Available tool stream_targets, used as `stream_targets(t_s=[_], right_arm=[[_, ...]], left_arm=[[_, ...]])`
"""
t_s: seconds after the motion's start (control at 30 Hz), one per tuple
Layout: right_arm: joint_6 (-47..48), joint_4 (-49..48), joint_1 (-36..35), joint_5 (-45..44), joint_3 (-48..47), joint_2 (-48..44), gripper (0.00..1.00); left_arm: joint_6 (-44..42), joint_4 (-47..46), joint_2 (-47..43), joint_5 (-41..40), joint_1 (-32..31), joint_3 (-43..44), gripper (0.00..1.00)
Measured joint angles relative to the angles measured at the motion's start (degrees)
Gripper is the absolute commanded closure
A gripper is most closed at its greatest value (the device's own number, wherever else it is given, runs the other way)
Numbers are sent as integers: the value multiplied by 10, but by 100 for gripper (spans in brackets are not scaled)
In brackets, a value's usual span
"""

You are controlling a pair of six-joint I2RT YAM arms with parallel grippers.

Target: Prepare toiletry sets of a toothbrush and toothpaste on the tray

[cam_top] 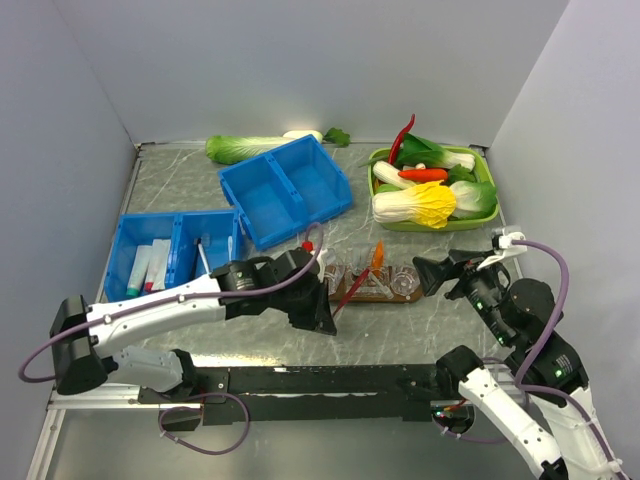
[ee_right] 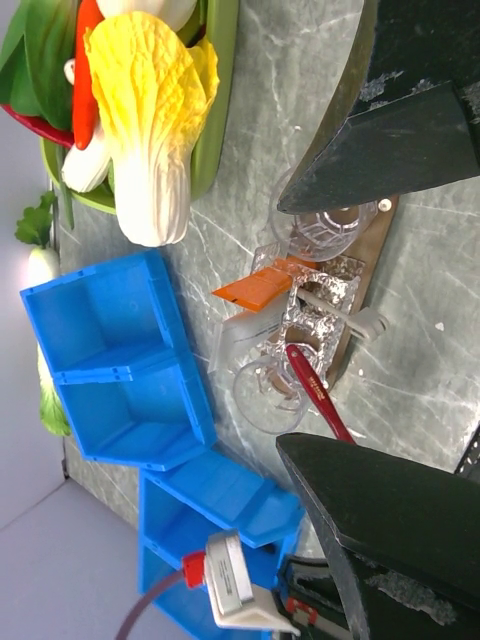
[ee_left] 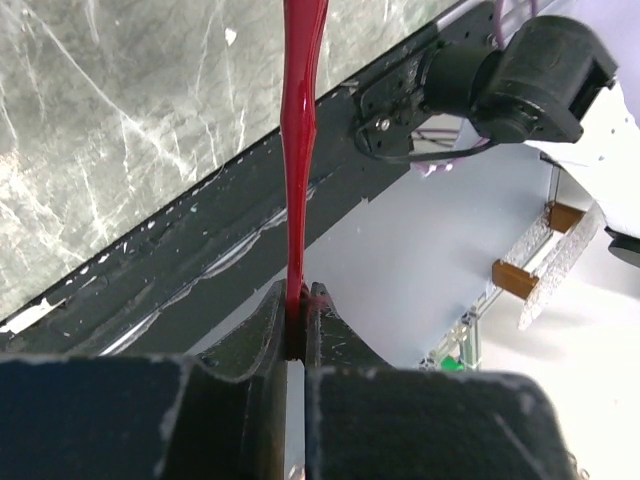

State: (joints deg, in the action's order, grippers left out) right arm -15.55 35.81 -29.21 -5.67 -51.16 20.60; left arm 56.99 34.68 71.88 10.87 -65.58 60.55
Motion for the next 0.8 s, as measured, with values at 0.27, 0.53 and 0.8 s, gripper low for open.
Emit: stream_targets(t_s=[0.27,0.53,0.8], right_arm=[[3,26,0,-13,-3,-18,3],[3,30,0,-23,-3,-37,2],[3,33,0,-23,-3,-36,2]], left_arm=[[-28,58,43,44,36,37,99],[-51,88,58,67,59,61,99],[-67,109,72,77,66,77,99]])
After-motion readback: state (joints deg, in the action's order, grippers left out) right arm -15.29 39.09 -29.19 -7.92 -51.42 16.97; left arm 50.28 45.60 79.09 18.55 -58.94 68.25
